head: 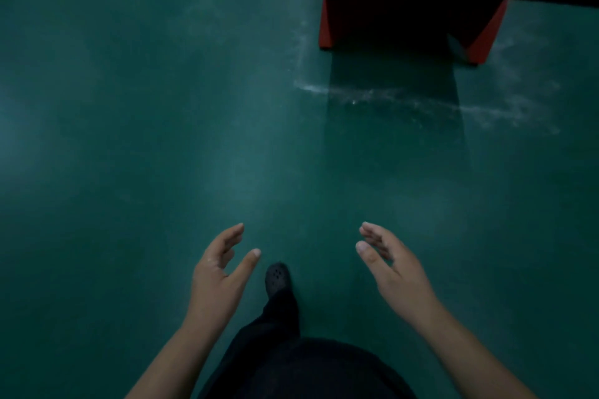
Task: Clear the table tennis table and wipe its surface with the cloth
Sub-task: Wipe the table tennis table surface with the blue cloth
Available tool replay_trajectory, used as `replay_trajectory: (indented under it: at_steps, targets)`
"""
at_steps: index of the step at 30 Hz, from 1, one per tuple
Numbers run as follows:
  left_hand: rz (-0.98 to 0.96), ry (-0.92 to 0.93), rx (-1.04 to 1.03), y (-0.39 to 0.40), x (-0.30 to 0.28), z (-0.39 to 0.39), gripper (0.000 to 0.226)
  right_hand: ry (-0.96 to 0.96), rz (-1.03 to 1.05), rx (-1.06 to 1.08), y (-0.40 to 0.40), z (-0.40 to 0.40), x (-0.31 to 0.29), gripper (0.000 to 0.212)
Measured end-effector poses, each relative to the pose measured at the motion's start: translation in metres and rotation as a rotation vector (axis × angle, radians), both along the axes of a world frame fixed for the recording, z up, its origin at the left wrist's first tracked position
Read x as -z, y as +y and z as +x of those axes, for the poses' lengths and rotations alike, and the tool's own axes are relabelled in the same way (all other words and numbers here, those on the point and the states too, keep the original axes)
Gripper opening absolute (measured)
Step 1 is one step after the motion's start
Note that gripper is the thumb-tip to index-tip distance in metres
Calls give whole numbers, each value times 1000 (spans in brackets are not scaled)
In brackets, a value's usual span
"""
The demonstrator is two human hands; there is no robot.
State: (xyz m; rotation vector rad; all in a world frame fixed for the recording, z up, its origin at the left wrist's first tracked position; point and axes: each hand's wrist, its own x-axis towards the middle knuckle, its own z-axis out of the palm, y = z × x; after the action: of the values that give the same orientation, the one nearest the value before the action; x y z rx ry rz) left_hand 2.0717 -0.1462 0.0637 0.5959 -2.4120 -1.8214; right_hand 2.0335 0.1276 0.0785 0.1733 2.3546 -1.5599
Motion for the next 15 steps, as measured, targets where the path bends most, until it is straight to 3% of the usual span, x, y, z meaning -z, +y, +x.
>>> replay_trajectory:
  at_steps: [4,7,12,15]
  targets:
    - [15,37,44,-34,-18,-130,41,-1,-42,23,-38,-109,-18,47]
    - [22,64,91,-48,-28,-220,42,17,-56,43,-57,-184,-26,46]
    - [37,63,109,-64,-21,-348,43,32,-48,49,-79,-312,-21,66]
    - [23,41,69,-76,-12,-424,36,27,-51,21,-93,-398,-10,48]
